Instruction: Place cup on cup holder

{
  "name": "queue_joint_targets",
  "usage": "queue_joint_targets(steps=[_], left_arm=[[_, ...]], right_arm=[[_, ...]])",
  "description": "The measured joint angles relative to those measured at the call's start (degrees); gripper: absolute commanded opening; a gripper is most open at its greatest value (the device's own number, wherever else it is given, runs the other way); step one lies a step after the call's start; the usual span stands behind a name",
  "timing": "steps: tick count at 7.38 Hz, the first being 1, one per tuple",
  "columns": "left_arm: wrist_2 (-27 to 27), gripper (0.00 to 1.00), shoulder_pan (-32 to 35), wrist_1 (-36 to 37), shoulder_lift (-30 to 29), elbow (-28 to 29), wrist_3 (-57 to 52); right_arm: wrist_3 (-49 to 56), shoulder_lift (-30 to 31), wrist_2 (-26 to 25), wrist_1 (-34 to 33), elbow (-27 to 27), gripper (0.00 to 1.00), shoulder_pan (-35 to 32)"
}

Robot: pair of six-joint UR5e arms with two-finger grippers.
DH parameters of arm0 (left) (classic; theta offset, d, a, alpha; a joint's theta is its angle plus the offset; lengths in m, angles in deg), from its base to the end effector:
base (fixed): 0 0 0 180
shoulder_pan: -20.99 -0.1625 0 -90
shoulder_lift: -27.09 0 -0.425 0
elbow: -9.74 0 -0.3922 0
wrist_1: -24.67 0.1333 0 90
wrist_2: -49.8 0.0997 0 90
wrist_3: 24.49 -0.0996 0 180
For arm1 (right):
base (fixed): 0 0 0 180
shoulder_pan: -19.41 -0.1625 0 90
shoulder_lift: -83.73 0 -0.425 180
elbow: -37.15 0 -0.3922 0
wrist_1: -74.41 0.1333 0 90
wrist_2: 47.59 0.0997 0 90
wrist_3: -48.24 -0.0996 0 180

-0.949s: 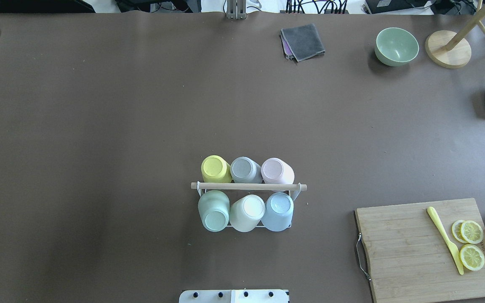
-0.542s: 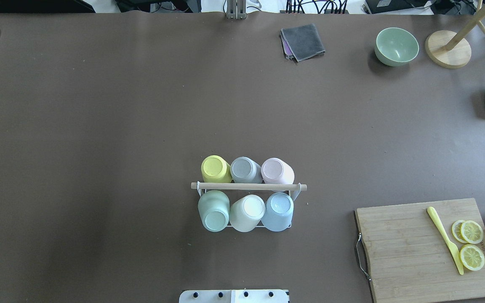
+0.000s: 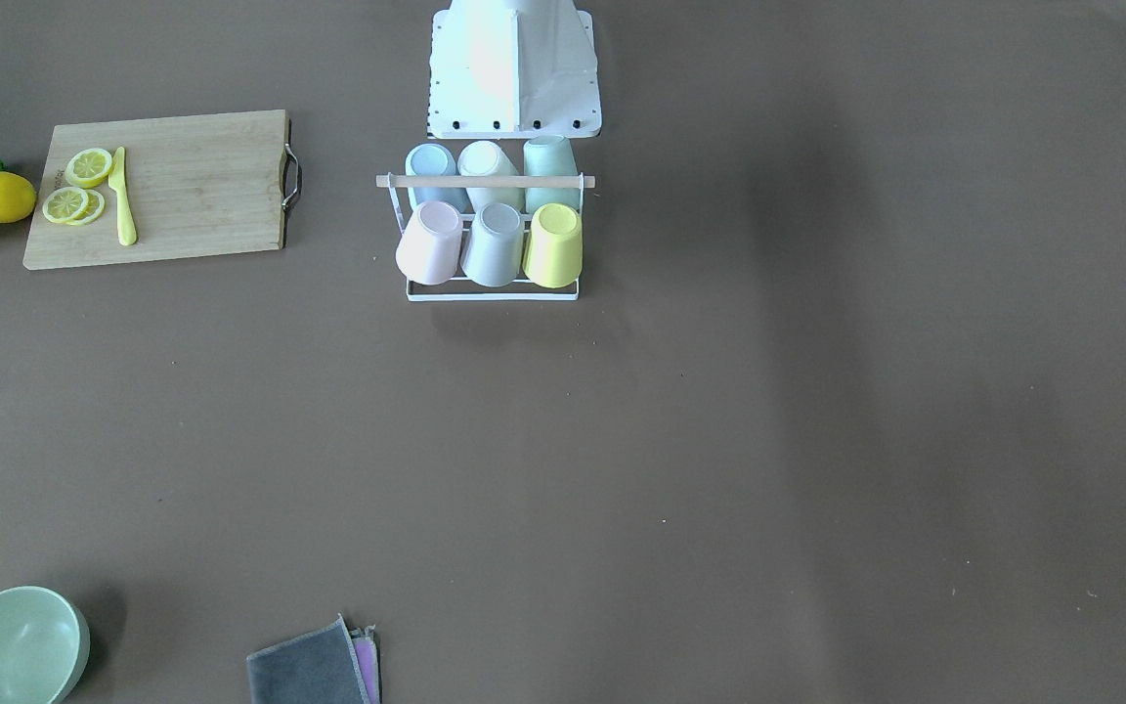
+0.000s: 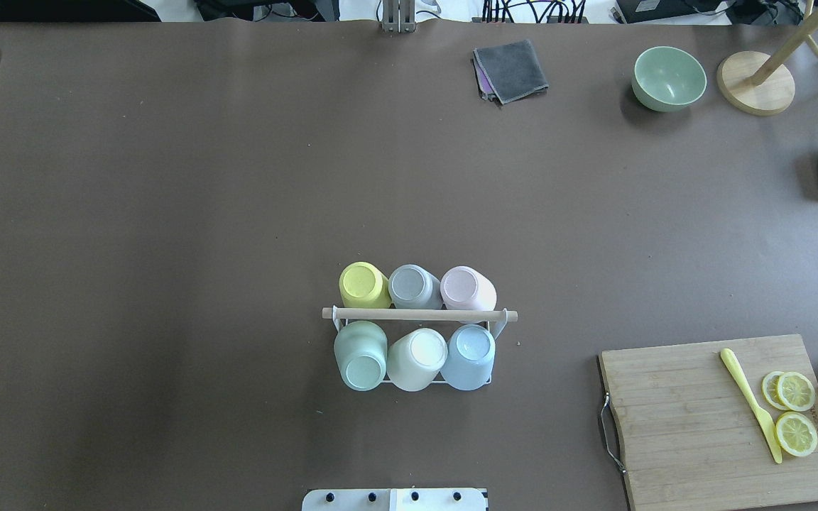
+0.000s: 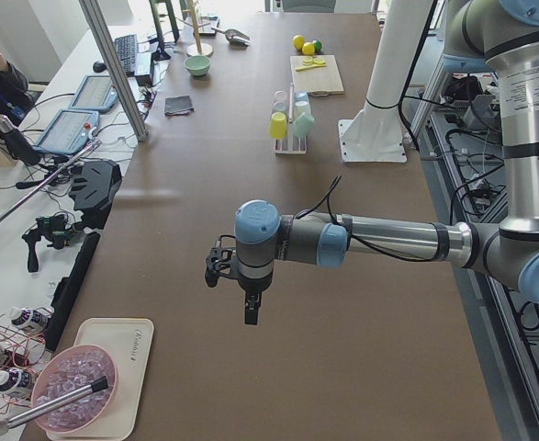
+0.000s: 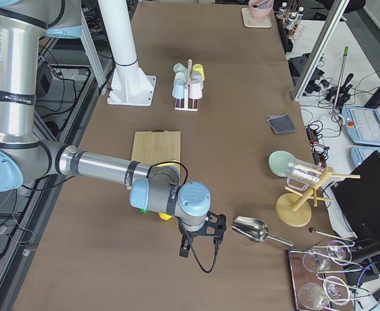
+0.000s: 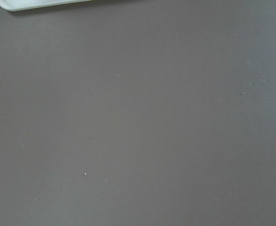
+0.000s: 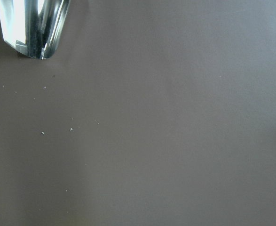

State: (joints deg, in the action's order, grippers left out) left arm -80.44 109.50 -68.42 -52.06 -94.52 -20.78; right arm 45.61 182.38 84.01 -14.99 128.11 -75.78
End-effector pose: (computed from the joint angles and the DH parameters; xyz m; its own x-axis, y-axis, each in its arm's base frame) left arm -0.0580 -0.4208 0.6208 0.7613 0.0285 -0.6478 0.0235 0.9972 0.0714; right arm 0.1044 -0.4067 0.7214 0.7324 0.1944 0.6525 -0.1235 0.9804 -0.1535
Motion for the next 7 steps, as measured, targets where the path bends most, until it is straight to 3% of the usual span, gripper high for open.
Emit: queue_joint_targets(steps=[7], left_arm=[[-1.27, 0.99, 0.07, -0.34, 0.20, 0.82, -0.01]], right_arm=[[0.00, -0.12, 0.06, 0.25, 0.25, 1.00, 0.00]])
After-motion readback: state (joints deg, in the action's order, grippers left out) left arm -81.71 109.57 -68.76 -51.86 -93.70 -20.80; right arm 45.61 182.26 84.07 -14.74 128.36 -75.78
